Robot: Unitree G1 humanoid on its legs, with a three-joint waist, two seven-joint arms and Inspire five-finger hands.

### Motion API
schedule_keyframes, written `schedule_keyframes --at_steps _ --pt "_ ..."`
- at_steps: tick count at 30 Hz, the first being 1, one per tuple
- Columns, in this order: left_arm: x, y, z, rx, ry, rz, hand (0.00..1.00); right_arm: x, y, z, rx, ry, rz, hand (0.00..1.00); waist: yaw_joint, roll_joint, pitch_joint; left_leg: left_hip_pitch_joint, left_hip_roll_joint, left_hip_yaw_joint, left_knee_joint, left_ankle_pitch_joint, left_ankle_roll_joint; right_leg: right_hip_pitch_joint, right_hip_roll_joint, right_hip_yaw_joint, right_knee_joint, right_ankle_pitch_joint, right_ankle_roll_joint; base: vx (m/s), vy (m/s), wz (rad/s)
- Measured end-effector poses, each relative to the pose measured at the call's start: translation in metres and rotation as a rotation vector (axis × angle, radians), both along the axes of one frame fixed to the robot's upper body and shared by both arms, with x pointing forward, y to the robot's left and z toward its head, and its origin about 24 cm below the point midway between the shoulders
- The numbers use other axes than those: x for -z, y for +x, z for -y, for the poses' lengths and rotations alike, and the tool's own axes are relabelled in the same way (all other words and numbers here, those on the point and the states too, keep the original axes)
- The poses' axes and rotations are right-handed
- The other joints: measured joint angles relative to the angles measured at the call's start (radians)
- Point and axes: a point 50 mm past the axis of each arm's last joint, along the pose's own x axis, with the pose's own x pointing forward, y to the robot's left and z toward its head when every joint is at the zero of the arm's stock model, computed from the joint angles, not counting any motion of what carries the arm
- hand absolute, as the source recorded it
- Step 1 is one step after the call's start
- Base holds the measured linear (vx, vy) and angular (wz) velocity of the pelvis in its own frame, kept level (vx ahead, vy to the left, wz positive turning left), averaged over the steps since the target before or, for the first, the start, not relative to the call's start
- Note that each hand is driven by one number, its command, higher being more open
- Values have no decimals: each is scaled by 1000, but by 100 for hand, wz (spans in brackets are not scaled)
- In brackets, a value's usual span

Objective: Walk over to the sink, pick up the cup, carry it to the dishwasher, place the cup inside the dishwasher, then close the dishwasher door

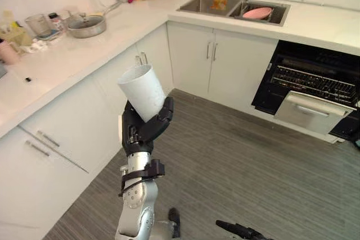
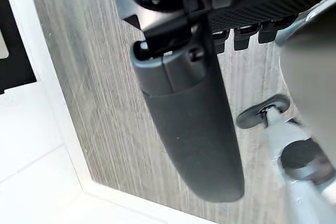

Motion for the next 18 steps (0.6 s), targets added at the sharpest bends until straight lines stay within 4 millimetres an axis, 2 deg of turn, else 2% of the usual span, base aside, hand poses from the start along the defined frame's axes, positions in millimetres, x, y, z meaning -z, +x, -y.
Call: schedule_keyframes --at_steps 2,4,5,6,7,8,9,10,11,13,14,16,17,18 --pt "0 -2 9 49 0 -1 0 1 -1 -4 -3 3 -1 100 8 -18 -8 41 -6 30 2 -41 0 0 -9 11 66 8 12 435 80 -18" --pt "0 -4 18 99 10 5 0 1 -1 -5 21 3 11 100 5 -24 -11 111 -5 50 -1 -85 -2 -34 -6 -29 266 13 27 405 50 -19" --pt "-2 -6 27 142 6 22 0 0 -1 -8 29 1 30 100 5 -35 -21 164 -4 56 -11 -123 -11 -123 -17 -75 499 37 94 397 25 -16" --pt "-5 -7 32 174 5 37 0 -1 0 -11 37 5 48 100 2 -59 -32 214 -15 59 -35 -146 -13 -246 -50 -109 749 160 181 378 11 -14" --pt "-5 -8 35 188 5 38 0 -2 2 -11 42 6 59 100 -4 -62 -35 233 -13 57 -43 -163 -10 -300 -69 -131 852 186 161 232 -12 -9" --pt "-4 -9 39 203 9 38 0 -3 6 -12 45 5 82 100 -12 -68 -41 261 -6 55 -41 -180 -19 -363 -98 -175 944 154 123 213 -32 5" --pt "-2 -10 43 218 25 38 0 -4 9 -12 51 -13 109 100 -23 -64 -44 295 18 50 -39 -198 -32 -410 -121 -233 954 81 93 349 -73 13" --pt "-1 -9 46 232 32 37 0 -5 11 -12 58 -20 124 100 -36 -60 -46 318 53 45 -33 -209 -49 -443 -123 -275 868 24 95 357 -95 20" --pt "-1 -7 47 236 35 39 0 -5 12 -14 68 -18 126 100 -44 -59 -46 324 72 41 -31 -212 -56 -452 -120 -294 796 7 96 316 -114 25" --pt "-3 1 46 236 50 47 0 -5 12 -14 107 -12 124 100 -47 -54 -43 352 130 44 -28 -228 -90 -455 -110 -321 445 14 95 329 -223 11" --pt "-4 3 45 231 53 48 0 -5 12 -13 108 -15 123 100 -47 -51 -40 365 143 49 -26 -238 -106 -449 -109 -322 367 32 93 398 -327 -17" --pt "-5 6 40 208 58 49 0 -7 13 -11 101 -21 116 100 -40 -42 -29 412 204 97 25 -314 -183 -421 -104 -309 93 191 95 360 -334 -47" --pt "-5 6 39 205 57 49 0 -7 11 -11 100 -22 113 100 -33 -48 -25 429 212 112 46 -341 -206 -413 -109 -308 50 223 90 398 -383 -77" --pt "-3 5 39 202 57 38 0 -7 7 -11 101 -29 102 100 -19 -57 -23 474 224 149 80 -394 -248 -404 -125 -325 44 351 51 402 -417 -70"
